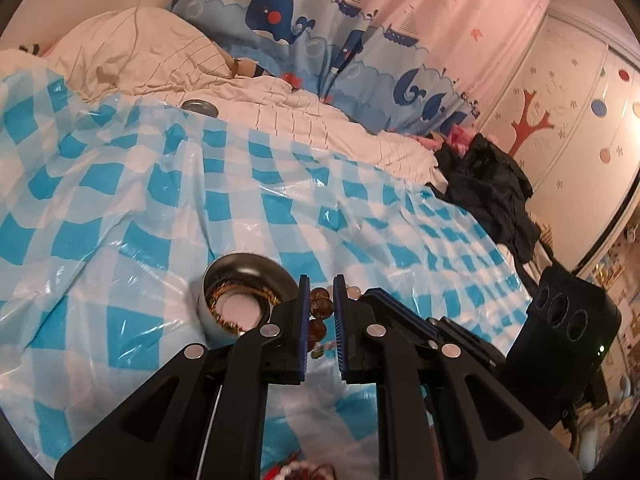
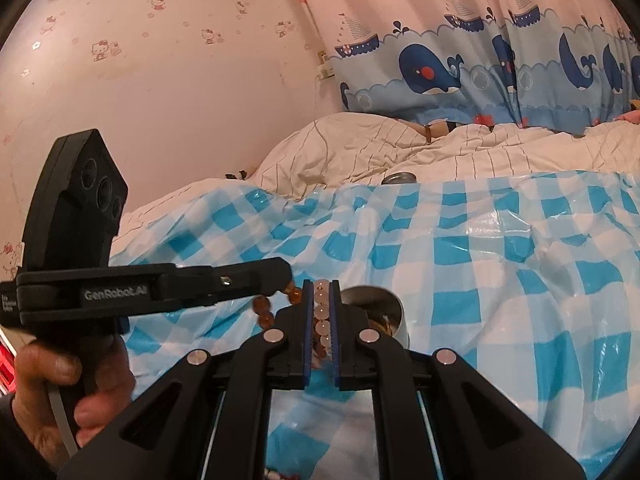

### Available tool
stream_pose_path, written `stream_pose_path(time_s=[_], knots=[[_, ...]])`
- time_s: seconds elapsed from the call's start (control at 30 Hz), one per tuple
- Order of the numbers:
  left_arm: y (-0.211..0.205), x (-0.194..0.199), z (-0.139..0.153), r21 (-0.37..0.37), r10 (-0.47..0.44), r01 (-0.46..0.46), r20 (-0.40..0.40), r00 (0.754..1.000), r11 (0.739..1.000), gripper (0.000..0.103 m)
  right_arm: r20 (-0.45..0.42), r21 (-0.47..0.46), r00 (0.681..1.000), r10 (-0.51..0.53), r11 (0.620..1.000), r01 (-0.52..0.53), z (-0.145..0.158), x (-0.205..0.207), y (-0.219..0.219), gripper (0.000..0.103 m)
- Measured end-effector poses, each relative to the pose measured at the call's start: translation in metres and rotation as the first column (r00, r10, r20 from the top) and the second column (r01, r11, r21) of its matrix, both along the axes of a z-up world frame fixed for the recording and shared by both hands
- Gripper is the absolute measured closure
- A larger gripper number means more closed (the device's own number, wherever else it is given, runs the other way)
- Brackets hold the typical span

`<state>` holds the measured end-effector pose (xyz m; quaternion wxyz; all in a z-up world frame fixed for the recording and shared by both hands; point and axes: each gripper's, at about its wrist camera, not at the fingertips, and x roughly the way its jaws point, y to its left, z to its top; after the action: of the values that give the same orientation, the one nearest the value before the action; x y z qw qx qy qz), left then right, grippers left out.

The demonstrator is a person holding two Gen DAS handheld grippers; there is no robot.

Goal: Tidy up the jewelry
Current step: 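Carry the amber beads over the silver tin and open the right gripper, then return the right gripper to the white-bead bracelet on the sheet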

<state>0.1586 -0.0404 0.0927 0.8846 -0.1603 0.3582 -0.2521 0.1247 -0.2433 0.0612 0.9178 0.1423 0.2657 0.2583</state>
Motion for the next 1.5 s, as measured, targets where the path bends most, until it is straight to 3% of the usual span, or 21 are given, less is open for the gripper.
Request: stream_pose_path(time_s=[0.13,0.23,0.27,0.3,0.33,0.5,0.7,0.87,1.03,1.13,1.33,1.43,1.5], knots=[[0.001,0.022,-0.01,-0.034,0.038,-0.038,-0.021,0.999,0.999,0.093,0.005,-0.008,1.0,-0.007,1.0,0.007,-0.002,0.017,0.007,0.095],[0.001,0.04,-0.025,0.028,0.103,-0.102,-0.06,0.993,0.994,0.089,-0.053,-0.046,0.999,-0.004,0.999,0.001,-0.016,0.04,0.018,0.094],[0.001,0.045,-0.032,0.075,0.132,-0.126,-0.083,0.988,0.989,0.084,-0.097,-0.056,0.995,0.007,0.998,-0.012,-0.024,0.048,0.021,0.092],[0.001,0.049,-0.038,0.11,0.152,-0.141,-0.104,0.983,0.984,0.082,-0.144,-0.066,0.99,0.009,0.998,-0.018,-0.034,0.055,0.022,0.076],[0.001,0.05,-0.041,0.142,0.168,-0.151,-0.121,0.978,0.978,0.076,-0.161,-0.063,0.987,0.004,0.998,-0.014,-0.039,0.056,0.021,0.069],[0.007,0.038,-0.038,0.191,0.169,-0.148,-0.096,0.981,0.97,0.061,-0.14,-0.039,0.99,-0.012,0.999,0.007,-0.031,0.043,0.008,0.067],[0.027,0.003,-0.038,0.264,0.148,-0.116,-0.104,0.984,0.958,0.056,-0.194,-0.026,0.981,-0.028,0.999,0.023,-0.026,0.01,-0.012,0.062],[0.029,-0.03,-0.051,0.312,0.046,0.003,-0.15,0.988,0.95,0.056,-0.274,0.011,0.962,0.023,1.0,-0.02,-0.035,-0.041,-0.024,0.061],[0.016,-0.056,-0.07,0.335,-0.047,0.11,-0.193,0.98,0.936,0.056,-0.342,-0.016,0.935,0.097,0.994,-0.11,-0.051,-0.072,-0.008,0.061],[0.016,-0.061,-0.075,0.36,-0.045,0.115,-0.197,0.979,0.926,0.056,-0.367,-0.036,0.92,0.139,0.986,-0.163,-0.057,-0.083,0.005,0.061],[0.027,-0.061,-0.073,0.348,-0.028,0.101,-0.209,0.978,0.932,0.053,-0.394,-0.093,0.899,0.191,0.965,-0.246,-0.066,-0.102,0.02,0.061],[0.022,-0.064,-0.073,0.38,-0.053,0.131,-0.209,0.977,0.916,0.051,-0.412,-0.09,0.89,0.195,0.963,-0.253,-0.07,-0.106,0.019,0.061],[0.016,-0.072,-0.072,0.414,-0.101,0.184,-0.213,0.972,0.892,0.051,-0.41,-0.088,0.891,0.195,0.964,-0.251,-0.069,-0.107,0.018,0.061]])
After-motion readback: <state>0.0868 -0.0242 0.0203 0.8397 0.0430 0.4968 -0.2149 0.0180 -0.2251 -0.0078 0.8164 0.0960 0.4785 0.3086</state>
